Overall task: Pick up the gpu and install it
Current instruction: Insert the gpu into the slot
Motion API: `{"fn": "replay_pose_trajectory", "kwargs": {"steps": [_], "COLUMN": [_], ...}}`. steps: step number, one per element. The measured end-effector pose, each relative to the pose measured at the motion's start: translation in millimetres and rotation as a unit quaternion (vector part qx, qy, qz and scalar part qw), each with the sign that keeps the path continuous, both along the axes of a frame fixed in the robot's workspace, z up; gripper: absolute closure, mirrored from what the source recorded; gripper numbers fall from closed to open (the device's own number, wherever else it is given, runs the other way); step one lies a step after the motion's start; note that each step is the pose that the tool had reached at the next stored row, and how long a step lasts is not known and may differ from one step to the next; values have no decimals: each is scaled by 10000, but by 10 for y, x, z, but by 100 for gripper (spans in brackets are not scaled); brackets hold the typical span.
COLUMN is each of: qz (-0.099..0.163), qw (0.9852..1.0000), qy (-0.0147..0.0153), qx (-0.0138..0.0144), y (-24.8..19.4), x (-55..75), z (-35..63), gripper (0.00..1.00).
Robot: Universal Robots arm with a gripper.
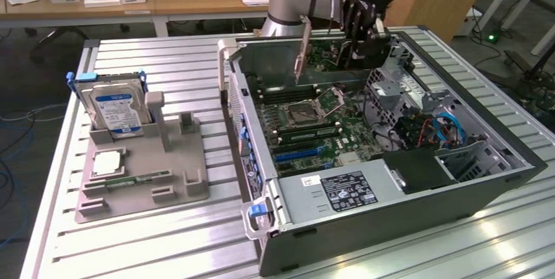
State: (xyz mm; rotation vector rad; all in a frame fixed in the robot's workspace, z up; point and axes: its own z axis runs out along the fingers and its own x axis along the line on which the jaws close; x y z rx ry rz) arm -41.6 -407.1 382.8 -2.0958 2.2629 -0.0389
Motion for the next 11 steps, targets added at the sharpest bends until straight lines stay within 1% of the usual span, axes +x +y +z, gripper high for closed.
{"fn": "replay_pose_trajectory", "kwargs": {"steps": [1,2,3,6,7,9,11], "qz": [6,15,41,222,255,289,291], "qw": [10000,10000,10000,9997,9997,9996,9996], "qy": [-30,-51,-55,-55,-56,-55,-53], "qx": [0,0,0,2,5,8,8], "y": [0,0,0,0,-6,-30,-74], "x": [-1,-1,-2,-8,-18,-30,-42], "z": [-7,-16,-27,-63,-76,-105,-135], "gripper": [73,73,73,73,73,73,73]}}
